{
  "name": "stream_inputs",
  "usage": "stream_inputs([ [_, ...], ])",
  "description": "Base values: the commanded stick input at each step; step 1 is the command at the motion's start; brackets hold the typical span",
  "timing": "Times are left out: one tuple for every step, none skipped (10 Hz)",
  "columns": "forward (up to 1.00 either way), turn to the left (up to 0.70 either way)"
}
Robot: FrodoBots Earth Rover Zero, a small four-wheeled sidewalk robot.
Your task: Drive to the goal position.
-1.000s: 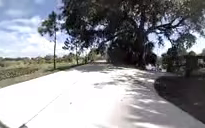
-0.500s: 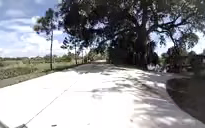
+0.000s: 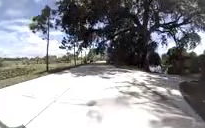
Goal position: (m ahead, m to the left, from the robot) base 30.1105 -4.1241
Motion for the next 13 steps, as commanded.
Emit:
stream_inputs([
  [0.85,0.0],
  [0.85,0.0],
  [0.85,0.0],
  [0.85,0.0],
  [0.85,0.0],
  [0.85,0.0],
  [0.85,0.0],
  [0.85,0.0],
  [0.85,0.0],
  [0.85,0.0],
  [0.85,0.0],
  [0.85,0.0],
  [0.85,0.0],
])
